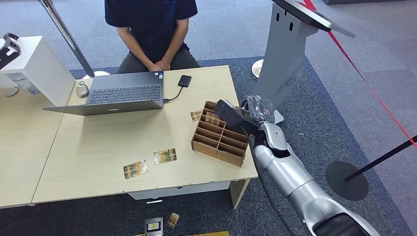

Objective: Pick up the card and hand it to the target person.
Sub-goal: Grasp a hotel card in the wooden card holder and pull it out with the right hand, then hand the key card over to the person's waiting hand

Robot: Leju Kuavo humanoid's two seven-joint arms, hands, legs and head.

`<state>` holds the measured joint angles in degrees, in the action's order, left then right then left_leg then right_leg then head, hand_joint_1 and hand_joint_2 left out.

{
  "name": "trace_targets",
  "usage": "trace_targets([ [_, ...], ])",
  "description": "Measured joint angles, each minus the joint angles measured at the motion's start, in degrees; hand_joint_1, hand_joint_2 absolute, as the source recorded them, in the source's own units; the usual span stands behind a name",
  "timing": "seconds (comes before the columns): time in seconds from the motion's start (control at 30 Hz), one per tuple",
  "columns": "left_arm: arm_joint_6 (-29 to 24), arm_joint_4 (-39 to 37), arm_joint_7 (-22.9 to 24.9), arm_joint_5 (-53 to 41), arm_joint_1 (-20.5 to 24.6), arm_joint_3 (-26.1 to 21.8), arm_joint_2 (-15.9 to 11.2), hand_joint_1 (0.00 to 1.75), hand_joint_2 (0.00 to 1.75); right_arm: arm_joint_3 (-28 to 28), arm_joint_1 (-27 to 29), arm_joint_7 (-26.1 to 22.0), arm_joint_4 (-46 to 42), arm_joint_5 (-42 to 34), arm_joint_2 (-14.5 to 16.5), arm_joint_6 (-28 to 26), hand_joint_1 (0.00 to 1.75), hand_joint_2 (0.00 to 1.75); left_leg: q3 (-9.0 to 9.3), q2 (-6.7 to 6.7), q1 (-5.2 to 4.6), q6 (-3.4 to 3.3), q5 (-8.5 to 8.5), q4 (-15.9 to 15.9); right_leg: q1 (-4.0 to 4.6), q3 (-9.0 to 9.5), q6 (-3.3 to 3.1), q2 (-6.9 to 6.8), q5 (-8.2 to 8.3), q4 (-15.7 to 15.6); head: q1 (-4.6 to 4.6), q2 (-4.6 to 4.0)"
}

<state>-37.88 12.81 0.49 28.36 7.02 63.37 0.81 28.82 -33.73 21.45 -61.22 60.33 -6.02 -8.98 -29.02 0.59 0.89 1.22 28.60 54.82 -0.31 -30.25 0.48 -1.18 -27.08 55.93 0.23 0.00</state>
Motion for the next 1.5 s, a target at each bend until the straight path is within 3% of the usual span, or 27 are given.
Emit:
trace_targets([
  [0.17, 0.0, 0.0, -0.2, 0.5, -0.1, 0.0, 0.0, 0.0, 0.0, -0.1, 0.5, 0.8, -8.0, -3.7, -1.5, 4.2, 1.39, 1.75, 0.0, 0.0, 0.0, 0.0, 0.0, 0.0, 0.0, 0.0, 0.0, 0.0, 0.0, 0.0, -0.01, 0.0],
  [0.43, -0.1, 0.0, -0.5, 1.0, -0.1, 0.0, 0.0, 0.0, 0.0, -0.4, 1.6, -0.5, -20.5, -16.2, -3.5, 9.2, 1.37, 1.75, -0.02, 0.0, 0.0, 0.0, 0.0, 0.0, 0.0, 0.0, 0.0, 0.0, 0.0, 0.0, -0.02, 0.0],
  [0.67, -0.3, 0.0, -0.3, 0.9, 0.0, 0.0, 0.0, 0.0, 0.0, 0.3, 1.0, -3.5, -23.2, -21.7, -3.2, 10.4, 1.57, 1.75, -0.09, 0.0, 0.0, 0.0, 0.0, 0.0, 0.0, 0.0, 0.0, 0.0, 0.0, 0.0, -0.01, 0.0],
  [1.07, -0.2, 0.0, 0.8, -0.3, 0.9, 0.0, 0.0, 0.0, 0.0, 7.8, -4.9, -8.4, -10.4, -21.1, 4.8, 9.6, 1.66, 1.75, -0.18, -0.05, 0.03, 0.01, -0.01, 0.0, 0.04, -0.06, 0.0, -0.02, -0.01, 0.0, 0.0, 0.0],
  [1.4, 0.3, 0.0, 1.2, -0.7, 1.2, 0.1, 0.0, 0.0, 0.0, 10.6, -9.8, -12.2, 4.1, -25.9, 11.1, 6.1, 1.59, 1.75, -0.2, -0.04, 0.03, 0.01, 0.0, 0.0, 0.04, -0.11, 0.01, -0.02, -0.01, 0.0, 0.0, 0.0],
  [1.47, 0.3, 0.0, 1.2, -0.8, 1.3, 0.1, 0.0, 0.0, 0.0, 10.7, -10.5, -13.3, 6.9, -27.7, 11.9, 5.0, 1.42, 1.75, -0.2, -0.04, 0.02, 0.01, 0.0, 0.0, 0.03, -0.11, 0.01, -0.02, -0.01, 0.0, 0.0, 0.0],
  [1.5, 0.4, 0.0, 1.2, -0.9, 1.3, 0.2, 0.0, 0.0, 0.0, 10.7, -10.9, -13.9, 8.2, -28.6, 12.3, 4.5, 1.13, 1.75, -0.19, -0.04, 0.02, 0.01, 0.0, 0.0, 0.03, -0.11, 0.01, -0.02, -0.01, 0.0, 0.0, 0.0],
])
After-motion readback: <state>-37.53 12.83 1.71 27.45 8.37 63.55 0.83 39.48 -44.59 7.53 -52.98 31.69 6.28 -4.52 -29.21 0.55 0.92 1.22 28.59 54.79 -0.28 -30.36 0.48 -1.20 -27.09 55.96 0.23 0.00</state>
